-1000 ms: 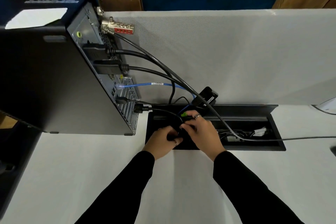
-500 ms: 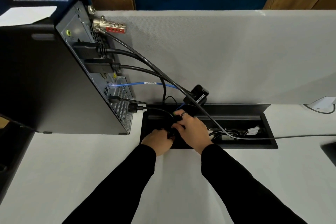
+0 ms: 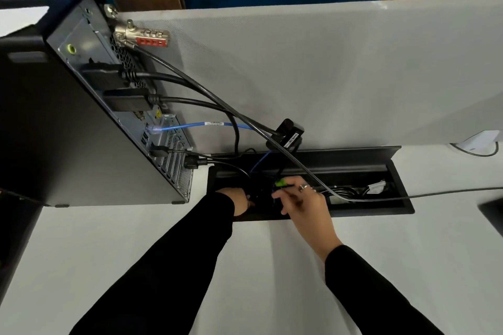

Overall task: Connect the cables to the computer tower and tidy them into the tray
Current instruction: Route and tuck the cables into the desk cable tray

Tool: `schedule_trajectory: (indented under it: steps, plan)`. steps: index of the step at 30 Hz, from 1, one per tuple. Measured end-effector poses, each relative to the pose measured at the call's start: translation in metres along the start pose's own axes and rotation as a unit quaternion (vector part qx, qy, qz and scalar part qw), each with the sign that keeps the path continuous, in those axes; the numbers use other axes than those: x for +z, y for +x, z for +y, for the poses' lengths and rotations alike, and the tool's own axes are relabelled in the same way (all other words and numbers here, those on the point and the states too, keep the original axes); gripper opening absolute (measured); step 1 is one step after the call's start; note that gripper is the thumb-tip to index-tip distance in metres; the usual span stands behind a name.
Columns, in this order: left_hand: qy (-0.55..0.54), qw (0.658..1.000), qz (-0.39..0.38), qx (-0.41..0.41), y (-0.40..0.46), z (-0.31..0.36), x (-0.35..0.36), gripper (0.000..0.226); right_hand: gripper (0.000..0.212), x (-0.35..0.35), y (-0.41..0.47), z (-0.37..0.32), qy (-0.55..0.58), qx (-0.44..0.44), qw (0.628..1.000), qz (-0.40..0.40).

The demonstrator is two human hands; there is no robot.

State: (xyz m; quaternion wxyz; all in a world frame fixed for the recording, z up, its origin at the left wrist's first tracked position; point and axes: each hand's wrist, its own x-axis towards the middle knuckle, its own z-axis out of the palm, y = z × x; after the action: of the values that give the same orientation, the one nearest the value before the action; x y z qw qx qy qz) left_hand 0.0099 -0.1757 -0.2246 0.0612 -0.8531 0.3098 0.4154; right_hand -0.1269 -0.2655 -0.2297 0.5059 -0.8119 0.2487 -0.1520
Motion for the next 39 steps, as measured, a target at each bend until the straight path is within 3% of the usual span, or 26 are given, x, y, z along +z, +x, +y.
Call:
schedule_trajectory:
  steps: [5,10,12,17,23,27,30,32,34,37,39]
  plan:
    - [0.049,0.999,-0.017,-0.010,0.002,0.007,-0.013,0.048,0.037,-0.008,-0.009,0.014,0.002,0.020,0.999,0.044]
    - [0.086,0.996,-0.029,-0.011,0.002,0.008,-0.014,0.043,0.023,0.007,-0.004,0.013,-0.039,-0.004,0.998,-0.039]
    - [0.078,0.997,-0.021,-0.004,0.001,0.008,-0.017,0.041,0.033,0.016,0.003,0.007,-0.036,-0.005,0.997,-0.072]
    - [0.047,0.998,-0.024,0.030,0.001,-0.005,-0.015,0.035,0.033,0.027,0.022,-0.008,-0.036,0.004,0.997,-0.061]
    - [-0.172,0.982,0.030,0.064,0.006,-0.021,-0.002,0.019,0.020,0.030,0.027,-0.006,-0.033,0.022,0.999,-0.023]
    - [-0.401,0.909,0.058,0.102,-0.007,-0.025,0.007,0.021,0.037,0.026,0.024,-0.007,0.026,0.019,0.999,-0.025]
    - [-0.488,0.859,0.111,0.110,-0.016,-0.018,0.010,0.016,0.040,0.020,0.018,-0.007,0.081,0.023,0.996,-0.015]
    - [-0.499,0.848,0.147,0.102,-0.016,-0.012,0.014,0.020,0.043,0.019,0.014,-0.006,0.080,0.014,0.997,-0.010]
    - [-0.462,0.862,0.188,0.088,-0.012,-0.007,0.018,0.020,0.047,0.020,0.012,-0.004,0.061,0.008,0.998,-0.011]
    - [-0.384,0.885,0.255,0.060,-0.008,-0.002,0.022,0.018,0.029,0.027,0.011,0.000,0.015,0.019,0.999,-0.025]
    - [-0.373,0.884,0.278,0.049,-0.009,0.001,0.025,0.016,0.028,0.035,0.009,0.001,-0.046,0.016,0.998,-0.049]
